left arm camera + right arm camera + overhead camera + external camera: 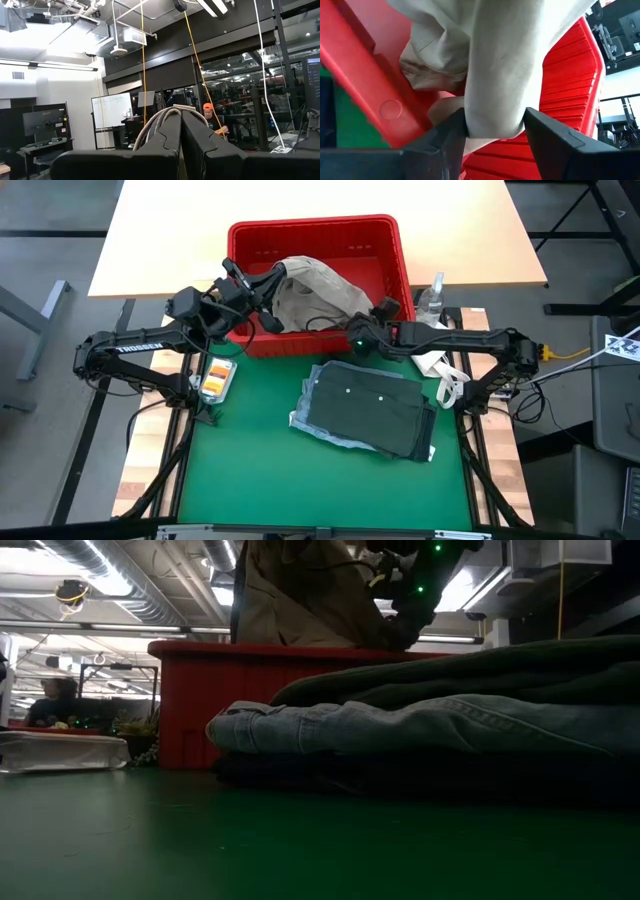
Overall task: Fold laundry
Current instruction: Fold the beige shorts
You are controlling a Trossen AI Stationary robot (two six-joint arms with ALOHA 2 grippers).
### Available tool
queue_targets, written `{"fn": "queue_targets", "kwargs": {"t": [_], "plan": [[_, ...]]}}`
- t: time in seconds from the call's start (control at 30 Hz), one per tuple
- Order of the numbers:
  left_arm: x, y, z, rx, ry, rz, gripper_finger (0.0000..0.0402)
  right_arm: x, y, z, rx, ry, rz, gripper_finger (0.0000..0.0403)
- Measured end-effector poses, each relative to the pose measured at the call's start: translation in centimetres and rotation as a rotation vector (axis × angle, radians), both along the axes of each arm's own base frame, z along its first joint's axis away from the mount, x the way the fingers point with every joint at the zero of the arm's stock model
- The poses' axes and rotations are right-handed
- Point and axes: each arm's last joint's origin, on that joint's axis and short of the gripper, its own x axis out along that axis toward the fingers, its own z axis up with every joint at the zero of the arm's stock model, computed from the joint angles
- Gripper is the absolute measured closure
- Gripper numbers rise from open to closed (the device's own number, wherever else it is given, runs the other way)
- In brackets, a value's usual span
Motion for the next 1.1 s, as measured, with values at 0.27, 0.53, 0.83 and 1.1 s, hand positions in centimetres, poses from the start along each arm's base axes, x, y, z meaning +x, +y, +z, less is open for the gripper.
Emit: {"fn": "queue_targets", "kwargs": {"t": [0.27,0.53,0.83,1.1], "plan": [[0.0,0.0,0.0,0.000,0.000,0.000,0.0401,0.1,0.0,0.0,0.003,0.002,0.005,0.0259],[-0.2,0.0,0.2,0.002,-0.008,0.000,0.0401,-0.4,0.1,1.9,-0.021,0.042,0.055,0.0386],[-0.6,-0.1,0.5,0.005,-0.021,0.000,0.0401,-1.7,0.2,5.4,-0.132,0.087,0.079,0.0379],[-1.4,-0.3,1.0,0.026,-0.030,0.019,0.0401,-3.8,0.2,9.5,-0.230,0.076,0.095,0.0394]]}}
